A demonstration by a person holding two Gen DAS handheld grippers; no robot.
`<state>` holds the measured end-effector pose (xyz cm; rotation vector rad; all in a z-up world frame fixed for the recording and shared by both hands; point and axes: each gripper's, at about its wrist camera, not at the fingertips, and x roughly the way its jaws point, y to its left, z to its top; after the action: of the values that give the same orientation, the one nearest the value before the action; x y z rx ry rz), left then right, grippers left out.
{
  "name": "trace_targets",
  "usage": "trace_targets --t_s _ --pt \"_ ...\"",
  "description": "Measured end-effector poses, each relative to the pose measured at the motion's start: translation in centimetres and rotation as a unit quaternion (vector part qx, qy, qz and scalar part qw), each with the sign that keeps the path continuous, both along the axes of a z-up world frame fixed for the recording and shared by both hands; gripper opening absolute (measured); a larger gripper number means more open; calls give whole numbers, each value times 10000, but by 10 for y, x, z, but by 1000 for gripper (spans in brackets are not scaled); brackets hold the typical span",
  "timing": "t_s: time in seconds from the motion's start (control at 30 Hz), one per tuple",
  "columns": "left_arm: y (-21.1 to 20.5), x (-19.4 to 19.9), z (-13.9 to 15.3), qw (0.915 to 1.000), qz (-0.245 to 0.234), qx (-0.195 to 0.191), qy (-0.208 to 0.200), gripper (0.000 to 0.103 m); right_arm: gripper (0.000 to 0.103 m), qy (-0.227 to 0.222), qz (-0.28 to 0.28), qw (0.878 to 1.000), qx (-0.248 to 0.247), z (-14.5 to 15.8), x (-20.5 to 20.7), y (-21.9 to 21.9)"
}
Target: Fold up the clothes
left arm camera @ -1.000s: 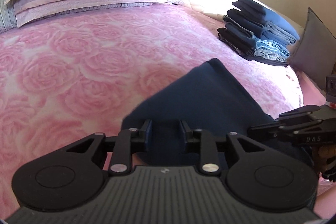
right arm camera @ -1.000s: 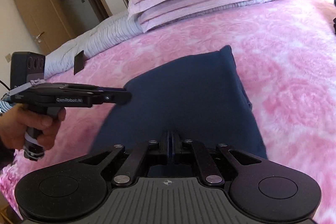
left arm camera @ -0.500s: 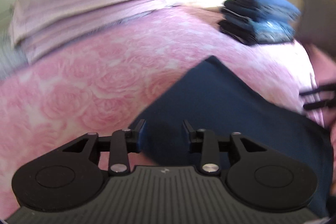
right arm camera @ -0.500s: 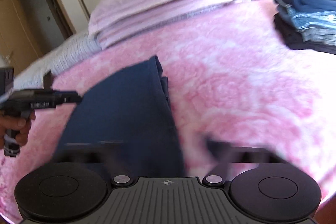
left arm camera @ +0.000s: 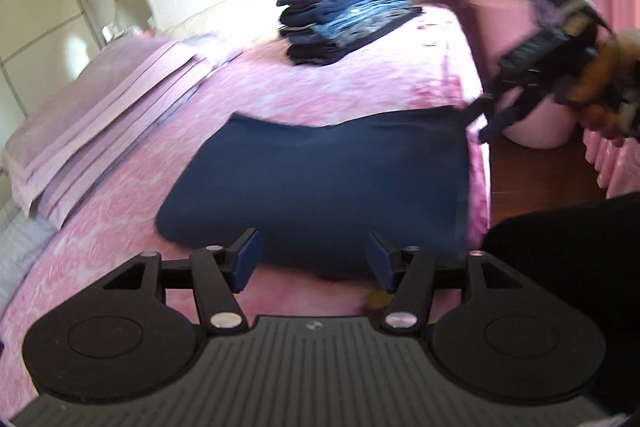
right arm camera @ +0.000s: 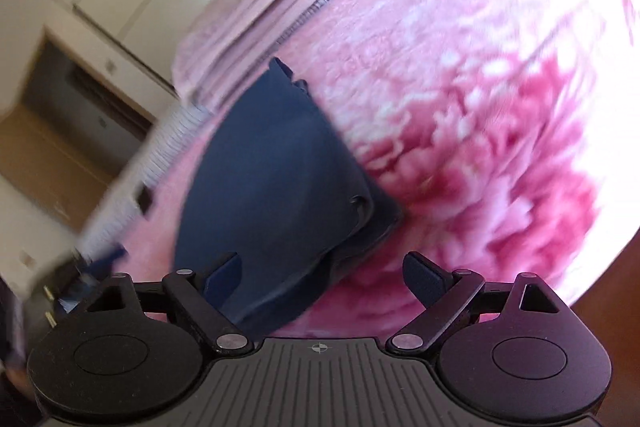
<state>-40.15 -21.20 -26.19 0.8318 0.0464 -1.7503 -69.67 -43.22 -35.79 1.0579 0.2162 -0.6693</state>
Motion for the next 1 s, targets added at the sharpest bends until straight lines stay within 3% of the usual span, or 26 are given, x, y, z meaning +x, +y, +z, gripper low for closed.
trace_targets --t_s 0.03,0.1,0.17,0.2,0.27,0.47,0.6,0.63,0.67,0.73,0.87,1.0 --pt "3 -11 -2 10000 -67 -23 -42 59 66 -140 -3 9999 42 -2 1 -3" --pt "4 -31 -8 9995 -271 -37 -140 61 60 -394 -130 9990 168 -7 1 -10" --pt "2 -53 -18 9982 -410 -52 -437 62 33 -548 -251 9976 338 -11 -1 -18" --pt "0 -64 -23 9971 -474 -54 -590 63 11 -559 -329 9970 419 -13 -3 -20" --pt "-5 -82 -34 9944 -561 -82 -892 64 4 -673 -363 9957 523 -15 -6 -24" --pt "-26 -131 -69 9787 -565 -281 -1953 68 3 -1241 -266 9908 463 11 -14 -29" --pt "-44 -144 -81 9660 -225 -538 -2517 64 3 -1333 -63 9906 303 30 -8 -32" --pt "-49 -144 -81 9644 -140 -545 -2585 53 3 -1346 -8 9905 283 33 -7 -32" --pt "-54 -143 -81 9626 -55 -553 -2652 29 3 -1313 56 9911 231 35 -6 -33" --pt "-62 -143 -80 9594 101 -564 -2762 13 3 -1200 229 9925 67 39 -3 -34" --pt "-59 -126 -57 9674 118 -609 -2456 11 4 -1014 785 9902 -552 45 -11 -34" --pt "-56 -91 -13 9816 376 -609 -1768 11 5 -892 1232 9779 -1435 54 -28 -33"
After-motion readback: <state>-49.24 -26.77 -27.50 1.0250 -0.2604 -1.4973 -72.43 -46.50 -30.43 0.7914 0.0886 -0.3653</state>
